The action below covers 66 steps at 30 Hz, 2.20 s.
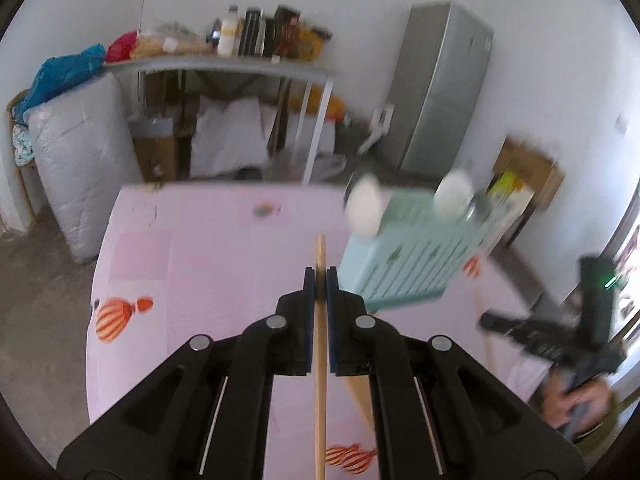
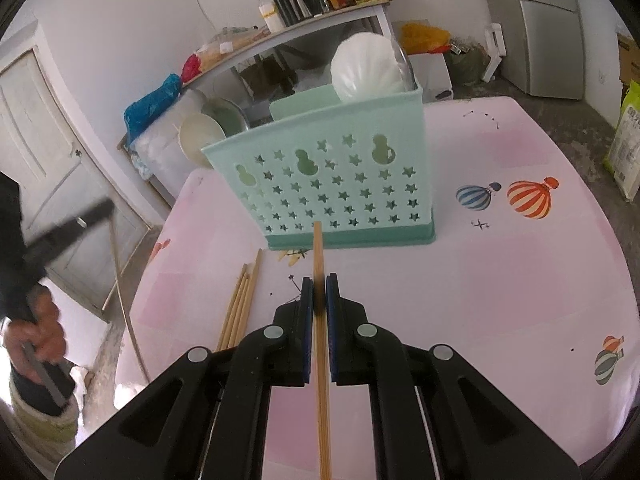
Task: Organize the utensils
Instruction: 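Lower the chopstick into the holder with the left tool and open it, then lower the chopstick into the holder with the right tool and open it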
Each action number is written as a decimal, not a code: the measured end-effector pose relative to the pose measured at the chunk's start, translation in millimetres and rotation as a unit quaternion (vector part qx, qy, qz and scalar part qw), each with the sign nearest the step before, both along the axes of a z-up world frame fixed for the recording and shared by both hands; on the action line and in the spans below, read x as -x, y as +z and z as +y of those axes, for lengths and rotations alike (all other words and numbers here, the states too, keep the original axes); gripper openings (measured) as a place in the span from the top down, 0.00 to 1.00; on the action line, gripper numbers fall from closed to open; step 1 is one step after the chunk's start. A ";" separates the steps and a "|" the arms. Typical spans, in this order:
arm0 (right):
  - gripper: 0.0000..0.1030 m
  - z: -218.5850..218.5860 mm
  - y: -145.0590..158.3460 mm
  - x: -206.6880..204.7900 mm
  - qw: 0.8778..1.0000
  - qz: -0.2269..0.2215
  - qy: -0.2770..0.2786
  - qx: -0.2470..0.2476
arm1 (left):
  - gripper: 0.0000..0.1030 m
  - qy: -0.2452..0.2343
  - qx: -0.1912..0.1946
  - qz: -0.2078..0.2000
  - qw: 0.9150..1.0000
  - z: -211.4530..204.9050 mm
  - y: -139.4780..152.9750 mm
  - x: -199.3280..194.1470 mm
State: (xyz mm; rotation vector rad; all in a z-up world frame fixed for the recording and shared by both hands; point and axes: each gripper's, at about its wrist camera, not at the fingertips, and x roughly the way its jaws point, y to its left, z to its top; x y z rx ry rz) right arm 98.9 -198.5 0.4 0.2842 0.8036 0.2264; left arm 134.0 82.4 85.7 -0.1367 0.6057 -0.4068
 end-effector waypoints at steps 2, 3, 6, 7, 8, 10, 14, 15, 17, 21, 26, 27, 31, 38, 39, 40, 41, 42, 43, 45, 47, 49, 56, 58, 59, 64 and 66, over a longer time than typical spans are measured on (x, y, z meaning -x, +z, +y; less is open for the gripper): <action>0.93 -0.7 1.2 0.6 1.000 -0.002 -0.001 0.000 | 0.96 -0.004 0.020 -0.022 1.000 2.4 14.2 5.0; 0.93 -0.8 1.4 0.9 1.000 -0.003 -0.002 0.000 | 0.96 -0.008 0.030 -0.035 0.999 1.9 22.9 5.5; 0.93 -2.2 2.6 1.6 1.000 -0.004 -0.004 -0.002 | 0.96 -0.020 0.050 -0.058 0.997 -5.6 40.7 7.3; 0.93 -2.7 2.9 1.6 1.000 -0.005 -0.005 -0.002 | 0.96 -0.028 0.060 -0.067 0.996 -7.5 50.2 5.6; 0.93 -3.1 3.1 1.0 1.000 -0.005 -0.007 -0.003 | 0.96 -0.033 0.068 -0.074 0.994 -9.5 57.1 4.8; 0.93 -4.6 4.2 1.2 1.000 -0.006 -0.009 -0.003 | 0.96 -0.046 0.090 -0.091 0.991 -16.1 74.1 0.5; 0.93 -6.6 6.8 2.9 1.000 -0.010 -0.012 -0.005 | 0.96 -0.047 0.121 -0.148 0.981 -29.2 110.8 -8.6; 0.93 -7.4 7.1 2.9 1.000 -0.012 -0.013 -0.005 | 0.96 -0.041 0.129 -0.164 0.977 -33.8 120.7 -13.4; 0.93 -8.7 7.9 2.6 1.000 -0.014 -0.014 -0.008 | 0.96 -0.032 0.142 -0.181 0.972 -41.0 130.2 -20.6; 0.93 -10.2 8.2 2.0 1.000 -0.018 -0.015 -0.013 | 0.96 -0.016 0.152 -0.199 0.968 -64.8 131.3 -41.5; 0.93 -14.0 8.3 1.1 1.000 -0.019 -0.015 -0.020 | 0.96 -0.016 0.116 -0.191 0.975 -101.4 103.0 -65.7; 0.93 -14.6 8.0 1.2 0.999 -0.019 -0.015 -0.020 | 0.96 -0.013 0.107 -0.188 0.976 -106.2 96.3 -68.4; 0.93 -17.5 7.2 1.1 0.999 -0.020 -0.017 -0.026 | 0.96 -0.010 0.081 -0.150 0.985 -117.5 61.8 -79.4; 0.93 -20.5 5.2 2.8 0.999 -0.019 -0.022 -0.030 | 0.83 -0.014 0.050 -0.135 0.990 -112.5 43.4 -65.1; 0.93 -20.6 5.2 3.2 0.999 -0.019 -0.024 -0.030 | 0.81 -0.013 0.050 -0.135 0.990 -109.5 43.2 -62.6; 0.93 -20.7 5.3 4.2 0.999 -0.020 -0.025 -0.031 | 0.78 -0.011 0.048 -0.136 0.989 -106.4 43.5 -58.4; 0.93 -20.6 5.8 5.1 0.999 -0.020 -0.026 -0.030 | 0.76 -0.009 0.047 -0.138 0.989 -103.1 43.6 -53.6; 0.93 -20.4 6.3 5.8 0.999 -0.021 -0.027 -0.030 | 0.74 -0.009 0.047 -0.139 0.989 -100.3 43.5 -46.0; 0.93 -20.7 6.8 6.7 0.999 -0.022 -0.028 -0.030 | 0.70 -0.009 0.045 -0.142 0.989 -95.9 43.1 -37.7; 0.93 -21.5 8.9 9.5 0.999 -0.026 -0.033 -0.030 | 0.63 -0.007 0.036 -0.146 0.989 -88.8 41.1 -26.6; 0.93 -23.1 11.3 11.8 0.998 -0.030 -0.036 -0.030 | 0.56 -0.008 0.025 -0.141 0.990 -81.7 35.8 -17.1; 0.93 -26.1 15.8 15.3 0.998 -0.036 -0.041 -0.033 | 0.49 -0.012 0.016 -0.130 0.991 -75.6 27.8 -9.6; 0.93 -38.3 53.0 31.6 0.993 -0.091 -0.059 -0.042 | 0.28 -0.038 -0.012 -0.034 0.999 -60.5 -25.9 6.8; 0.93 -42.7 68.9 36.0 0.990 -0.116 -0.067 -0.046 | 0.23 -0.035 -0.015 -0.013 0.999 -58.3 -41.3 12.7; 0.93 -45.6 79.7 37.9 0.987 -0.134 -0.071 -0.050 | 0.18 -0.033 -0.017 -0.004 0.999 -56.2 -49.7 15.9; 0.94 -53.2 122.6 32.7 0.977 -0.191 -0.077 -0.060 | 0.13 -0.018 -0.030 0.007 0.999 -52.2 -69.5 23.0; 0.93 -53.1 141.6 26.0 0.973 -0.212 -0.073 -0.062 | 0.12 -0.016 -0.035 0.007 0.999 -51.7 -71.0 22.7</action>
